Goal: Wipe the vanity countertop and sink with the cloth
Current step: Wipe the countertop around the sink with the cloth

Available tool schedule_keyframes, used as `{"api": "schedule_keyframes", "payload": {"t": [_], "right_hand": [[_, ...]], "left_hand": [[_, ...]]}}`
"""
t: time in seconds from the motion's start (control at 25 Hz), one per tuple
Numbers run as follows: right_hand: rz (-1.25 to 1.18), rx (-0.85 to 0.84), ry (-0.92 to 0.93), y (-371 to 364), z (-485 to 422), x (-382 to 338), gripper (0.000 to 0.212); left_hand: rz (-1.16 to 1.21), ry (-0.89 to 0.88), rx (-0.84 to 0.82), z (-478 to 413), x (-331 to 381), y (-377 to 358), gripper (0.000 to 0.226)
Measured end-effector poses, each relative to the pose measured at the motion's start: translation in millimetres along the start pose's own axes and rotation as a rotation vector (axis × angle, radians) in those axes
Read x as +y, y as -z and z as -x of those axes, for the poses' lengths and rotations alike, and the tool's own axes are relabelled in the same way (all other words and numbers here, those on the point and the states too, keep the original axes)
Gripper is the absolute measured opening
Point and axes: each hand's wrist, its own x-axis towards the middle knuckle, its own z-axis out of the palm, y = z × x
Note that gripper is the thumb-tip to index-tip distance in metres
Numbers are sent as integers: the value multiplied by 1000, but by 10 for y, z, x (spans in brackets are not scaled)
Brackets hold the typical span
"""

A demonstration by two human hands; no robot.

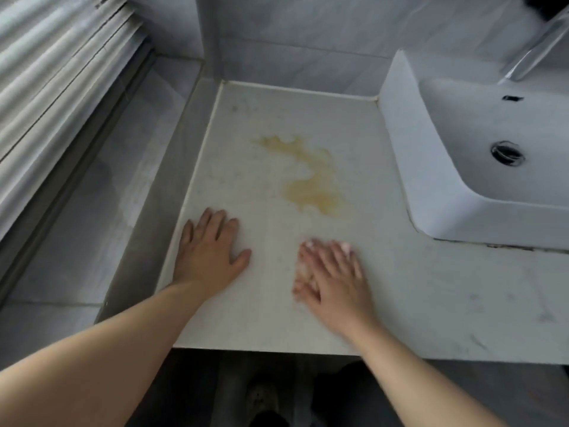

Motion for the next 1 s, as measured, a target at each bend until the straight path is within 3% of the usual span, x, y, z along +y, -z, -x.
{"api": "schedule_keyframes", "payload": {"t": [0.08,0.16,0.24,0.4,0.44,0.52,0.6,0.68,0.72,0.88,0.92,1.0], "right_hand": [[12,29,-264,23,-205,434,68],[-61,28,-655,100,-418,759,66],[-61,45,-786,94,-600,659,66],[-17,36,-133,-93,-684,73,73],[13,41,-69,-61,-735,186,76],[29,15,-240,22,-887,635,81],[-8,19,-582,101,-995,1009,73],[-30,49,-721,77,-1127,915,69],[-21,60,-649,29,-1175,707,69],[-27,57,-62,-127,-1041,102,74],[-12,55,-33,-98,-1040,239,74],[21,63,-160,-47,-1083,672,78]], "left_hand": [[-38,5,-68,-255,-24,28,71],[-52,1,-66,-416,-50,12,76],[-69,11,-39,-463,-63,-36,85],[-88,27,27,-435,-48,-58,103],[-76,50,42,-436,-42,-57,104],[-79,93,35,-429,-24,-53,106],[-98,97,33,-432,-34,-86,105],[-121,91,33,-440,-48,-112,101],[-132,88,30,-440,-50,-116,99],[-152,90,9,-431,-63,-111,95],[-155,94,10,-434,-66,-111,94],[-155,104,4,-438,-62,-103,92]]}}
